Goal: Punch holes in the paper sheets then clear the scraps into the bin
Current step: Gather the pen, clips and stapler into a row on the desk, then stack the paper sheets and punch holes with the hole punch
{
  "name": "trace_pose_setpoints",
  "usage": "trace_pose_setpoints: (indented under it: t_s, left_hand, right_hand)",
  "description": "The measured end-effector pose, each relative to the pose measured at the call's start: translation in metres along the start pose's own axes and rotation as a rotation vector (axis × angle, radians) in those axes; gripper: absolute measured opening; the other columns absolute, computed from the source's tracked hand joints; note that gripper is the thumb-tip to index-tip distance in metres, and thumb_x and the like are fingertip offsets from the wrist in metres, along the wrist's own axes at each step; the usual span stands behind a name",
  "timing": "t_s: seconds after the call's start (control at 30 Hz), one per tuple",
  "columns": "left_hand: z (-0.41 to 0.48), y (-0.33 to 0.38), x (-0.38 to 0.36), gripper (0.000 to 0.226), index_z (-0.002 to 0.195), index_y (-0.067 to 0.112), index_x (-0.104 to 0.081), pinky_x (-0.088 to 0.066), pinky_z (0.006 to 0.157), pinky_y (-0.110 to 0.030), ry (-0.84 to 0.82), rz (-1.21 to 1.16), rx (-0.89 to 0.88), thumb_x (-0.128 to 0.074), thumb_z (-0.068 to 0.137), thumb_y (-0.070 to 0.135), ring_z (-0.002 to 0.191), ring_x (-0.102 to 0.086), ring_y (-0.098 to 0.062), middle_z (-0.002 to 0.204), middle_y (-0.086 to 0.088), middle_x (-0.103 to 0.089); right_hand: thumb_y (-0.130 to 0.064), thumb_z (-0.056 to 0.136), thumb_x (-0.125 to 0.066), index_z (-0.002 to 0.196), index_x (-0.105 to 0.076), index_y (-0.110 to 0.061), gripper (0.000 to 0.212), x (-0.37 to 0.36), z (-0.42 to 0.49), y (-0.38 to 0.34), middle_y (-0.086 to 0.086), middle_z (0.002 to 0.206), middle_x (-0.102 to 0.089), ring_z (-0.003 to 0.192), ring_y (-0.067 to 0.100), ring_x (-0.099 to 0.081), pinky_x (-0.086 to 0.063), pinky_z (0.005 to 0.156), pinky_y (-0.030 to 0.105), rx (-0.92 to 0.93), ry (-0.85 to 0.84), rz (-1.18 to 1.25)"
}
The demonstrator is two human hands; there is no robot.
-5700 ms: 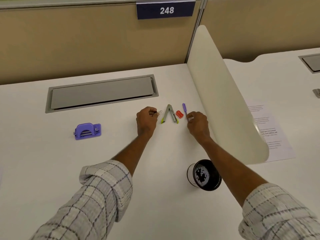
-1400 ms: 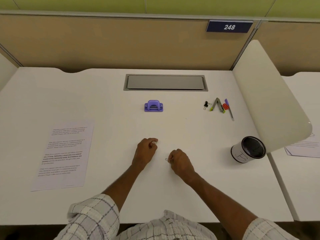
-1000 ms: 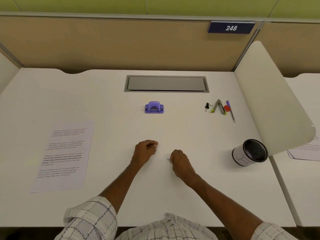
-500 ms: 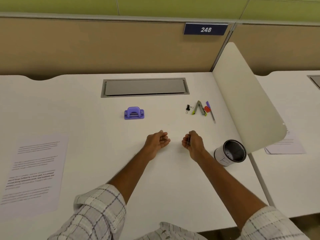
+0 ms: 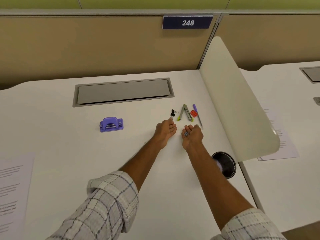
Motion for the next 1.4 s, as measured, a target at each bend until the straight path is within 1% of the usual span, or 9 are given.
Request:
trace_pose_setpoints:
  t_s: [0.13,0.27,0.37,0.47,0.53,0.67,0.77,0.9,1.4]
  left_hand:
    - [0.018,0.002,-0.009,0.047,0.144,-0.004,-0.050,-0.044,0.115,-0.038,-0.024,-0.031,0.001,-0.052,0.106,0.025,0.137,-0.055,-0.032,0.146,-0.021,-0.056]
    - [0.026,0.004,-0.014,0.044,0.143,-0.001,-0.053,-0.041,0.115,-0.036,-0.053,-0.006,-0.025,-0.049,0.107,0.025,0.138,-0.054,-0.028,0.147,-0.018,-0.057]
    - [0.025,0.005,-0.012,0.048,0.149,-0.001,-0.047,-0.036,0.121,-0.036,-0.050,0.032,-0.048,-0.044,0.110,0.026,0.143,-0.050,-0.026,0.151,-0.016,-0.054]
    - [0.023,0.006,-0.007,0.051,0.151,0.002,-0.045,-0.032,0.123,-0.035,-0.011,0.155,-0.080,-0.042,0.110,0.031,0.146,-0.046,-0.026,0.154,-0.013,-0.051]
    - [0.020,0.010,-0.005,0.053,0.152,0.007,-0.046,-0.030,0.122,-0.034,0.016,0.275,-0.118,-0.042,0.108,0.037,0.146,-0.044,-0.026,0.156,-0.010,-0.049]
    - [0.011,0.018,-0.007,0.055,0.156,0.017,-0.039,-0.026,0.120,-0.032,-0.014,0.521,-0.259,-0.036,0.109,0.045,0.152,-0.034,-0.025,0.163,-0.005,-0.039]
    - [0.001,0.017,-0.005,0.052,0.160,0.020,-0.030,-0.014,0.128,-0.037,-0.031,0.964,-0.429,-0.028,0.112,0.039,0.158,-0.021,-0.024,0.170,-0.005,-0.025]
    - [-0.016,0.015,0.007,0.058,0.163,0.015,-0.016,0.000,0.128,-0.034,0.035,1.427,-0.636,-0.026,0.112,0.038,0.161,-0.005,-0.020,0.173,-0.003,-0.011]
    - [-0.081,-0.006,0.103,0.067,0.164,0.017,0.006,0.008,0.128,-0.037,0.260,1.737,-0.567,-0.019,0.109,0.048,0.160,0.011,-0.021,0.173,-0.002,0.011]
  right_hand:
    - [-0.032,0.107,-0.043,0.092,-0.061,-0.009,0.032,0.001,0.019,-0.008,0.003,0.085,-0.059,0.067,0.012,-0.051,-0.044,0.065,0.021,0.043,0.036,0.070]
    - [-0.041,0.106,-0.041,0.119,-0.066,-0.008,0.043,0.003,0.030,-0.017,0.002,0.111,-0.063,0.089,0.008,-0.058,-0.045,0.083,0.020,0.112,0.048,0.002]
    - [-0.044,0.104,-0.042,0.126,-0.066,-0.013,0.045,0.002,0.027,-0.022,-0.002,0.123,-0.065,0.095,0.004,-0.059,-0.043,0.078,0.020,0.170,0.058,-0.082]
    - [-0.039,0.103,-0.044,0.132,-0.064,-0.017,0.041,0.001,0.017,-0.020,0.001,0.134,-0.063,0.121,0.015,-0.057,-0.043,0.102,0.029,0.216,0.046,-0.193]
    - [-0.041,0.104,-0.042,0.124,-0.067,-0.021,0.038,0.001,0.007,-0.019,0.000,0.124,-0.068,0.119,0.019,-0.059,-0.047,0.103,0.034,0.280,0.042,-0.312]
    - [-0.039,0.108,-0.035,0.113,-0.067,-0.024,0.036,0.000,-0.016,-0.024,-0.024,0.088,-0.058,0.093,0.008,-0.058,-0.038,0.074,0.011,0.505,0.026,-0.517]
    - [-0.031,0.110,-0.032,0.136,-0.056,-0.011,0.041,-0.007,-0.031,-0.021,-0.005,0.123,-0.065,0.125,0.020,-0.056,-0.044,0.101,0.021,0.715,-0.063,-0.791]
    - [-0.030,0.110,-0.030,0.157,-0.026,-0.007,0.053,-0.012,-0.034,0.006,0.009,0.166,-0.023,0.156,0.025,-0.010,-0.014,0.127,0.043,0.819,-0.169,-1.301]
    - [-0.054,0.105,-0.024,0.161,-0.005,-0.011,0.074,-0.005,-0.072,0.057,0.008,0.169,-0.001,0.157,0.025,0.003,-0.007,0.128,0.045,1.002,-0.293,-1.764]
Point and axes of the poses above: each hand's wrist, its own z-axis towards the middle knuckle, its own x-axis out of the back of the hand, y = z × x, the point moved 10 cm from there along z, towards the middle knuckle
